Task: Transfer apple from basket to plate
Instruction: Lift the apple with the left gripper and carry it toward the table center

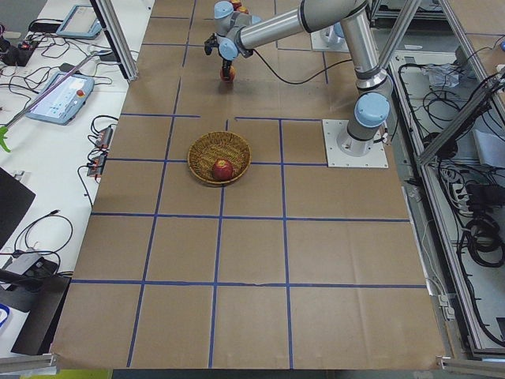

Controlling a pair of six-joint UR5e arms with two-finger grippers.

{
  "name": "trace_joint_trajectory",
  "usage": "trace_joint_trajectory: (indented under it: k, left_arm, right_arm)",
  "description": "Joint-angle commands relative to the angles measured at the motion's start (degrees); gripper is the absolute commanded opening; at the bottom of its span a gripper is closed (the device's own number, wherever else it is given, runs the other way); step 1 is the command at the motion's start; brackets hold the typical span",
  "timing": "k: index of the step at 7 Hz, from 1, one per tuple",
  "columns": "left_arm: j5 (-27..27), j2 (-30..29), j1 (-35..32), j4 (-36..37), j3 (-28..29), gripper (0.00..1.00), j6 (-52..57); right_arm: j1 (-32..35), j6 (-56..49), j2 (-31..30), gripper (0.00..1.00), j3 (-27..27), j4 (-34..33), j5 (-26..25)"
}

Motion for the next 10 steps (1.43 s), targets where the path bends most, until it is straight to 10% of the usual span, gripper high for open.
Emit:
trace_joint_trajectory:
  k: [1, 3, 7, 10]
  left_arm:
    - [0.08, -0.13, -0.68, 0.00, 0.03, 0.58, -0.12]
    - [-0.09, -0.13, -0.68, 0.00, 0.38, 0.94, -0.12]
    - [-0.70, 5.37, -0.08, -1.92, 0.90, 0.99, 0.32]
    - [-1.41, 18.45, 9.21, -17.78, 1.26, 0.99, 11.93]
  right_arm:
    - [0.00, -0.05, 0.00, 1.00, 0.00, -0.05, -0.09]
    - [0.00, 0.04, 0.00, 1.00, 0.00, 0.04, 0.00]
    - [0.00, 0.04, 0.00, 1.00, 0.00, -0.05, 0.00]
    - [0.00, 0.04, 0.00, 1.00, 0.00, -0.05, 0.00]
